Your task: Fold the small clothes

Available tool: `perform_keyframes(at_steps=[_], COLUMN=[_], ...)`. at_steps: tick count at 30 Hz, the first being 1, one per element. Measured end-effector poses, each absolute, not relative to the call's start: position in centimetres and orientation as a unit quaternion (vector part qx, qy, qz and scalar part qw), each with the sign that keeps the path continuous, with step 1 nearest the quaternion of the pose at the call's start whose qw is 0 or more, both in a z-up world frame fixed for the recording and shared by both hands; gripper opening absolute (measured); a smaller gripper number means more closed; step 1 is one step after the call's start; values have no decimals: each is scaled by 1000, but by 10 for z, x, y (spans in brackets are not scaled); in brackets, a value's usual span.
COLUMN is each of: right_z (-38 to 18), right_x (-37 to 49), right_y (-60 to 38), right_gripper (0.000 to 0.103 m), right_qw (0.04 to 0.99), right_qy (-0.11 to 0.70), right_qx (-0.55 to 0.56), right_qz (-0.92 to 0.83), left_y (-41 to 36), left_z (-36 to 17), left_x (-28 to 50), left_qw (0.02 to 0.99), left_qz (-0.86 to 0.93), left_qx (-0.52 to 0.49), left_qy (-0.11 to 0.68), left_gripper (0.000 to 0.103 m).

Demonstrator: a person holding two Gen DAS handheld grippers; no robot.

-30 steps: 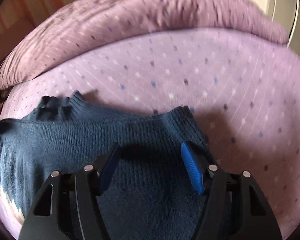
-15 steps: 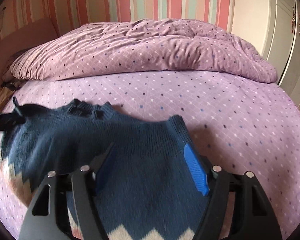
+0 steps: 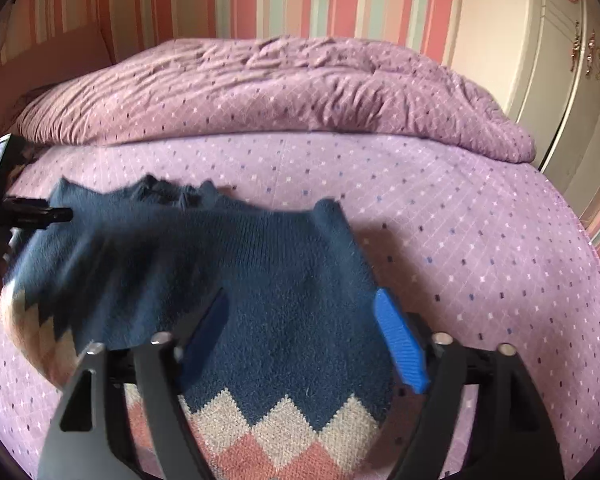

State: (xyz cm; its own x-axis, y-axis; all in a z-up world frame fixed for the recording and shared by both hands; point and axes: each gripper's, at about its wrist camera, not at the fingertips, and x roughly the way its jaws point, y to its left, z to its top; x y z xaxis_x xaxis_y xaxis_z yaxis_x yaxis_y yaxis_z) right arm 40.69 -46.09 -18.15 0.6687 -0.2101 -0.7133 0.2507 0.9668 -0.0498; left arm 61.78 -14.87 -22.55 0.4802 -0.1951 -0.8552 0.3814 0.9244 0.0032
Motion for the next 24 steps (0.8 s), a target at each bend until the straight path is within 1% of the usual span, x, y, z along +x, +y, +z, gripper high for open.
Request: perform_keyframes(at_steps=[2, 3, 4, 9, 13, 15, 20, 24], right_z=[-172, -171, -167, -169, -184, -194, -221, -241], right_x=[403, 403, 399, 379, 361, 348, 321, 308], right_y=[-463, -463, -464, -473, -483, -492, -516, -520], right_gripper=[82, 93, 96, 97, 97, 97, 96, 96], right_qw=[913, 912, 913, 904, 890, 884, 860, 843], right_qy=[384, 385, 382, 392, 411, 413, 411, 412], right_qx=[31, 32, 32, 56, 86, 117, 227, 273], right_qz=[-133, -135, -143, -163, -177, -187, -198, -210], left_y=[-149, -150, -152, -181, -207, -217, -217, -220], left_z=[-202, -197, -192, -189, -207, -217, -256, -263], left_x=[591, 580, 571, 510, 477, 464, 459, 455], left_qw=[873, 876, 878, 866, 852, 852, 832, 835], left_qz=[-147, -142, -136, -167, -187, -185, -185, -192], left_qx=[79, 73, 67, 40, 37, 55, 69, 100], left_qy=[458, 455, 454, 470, 488, 487, 518, 506], left_gripper=[100, 100, 100, 100, 100, 100, 100, 100])
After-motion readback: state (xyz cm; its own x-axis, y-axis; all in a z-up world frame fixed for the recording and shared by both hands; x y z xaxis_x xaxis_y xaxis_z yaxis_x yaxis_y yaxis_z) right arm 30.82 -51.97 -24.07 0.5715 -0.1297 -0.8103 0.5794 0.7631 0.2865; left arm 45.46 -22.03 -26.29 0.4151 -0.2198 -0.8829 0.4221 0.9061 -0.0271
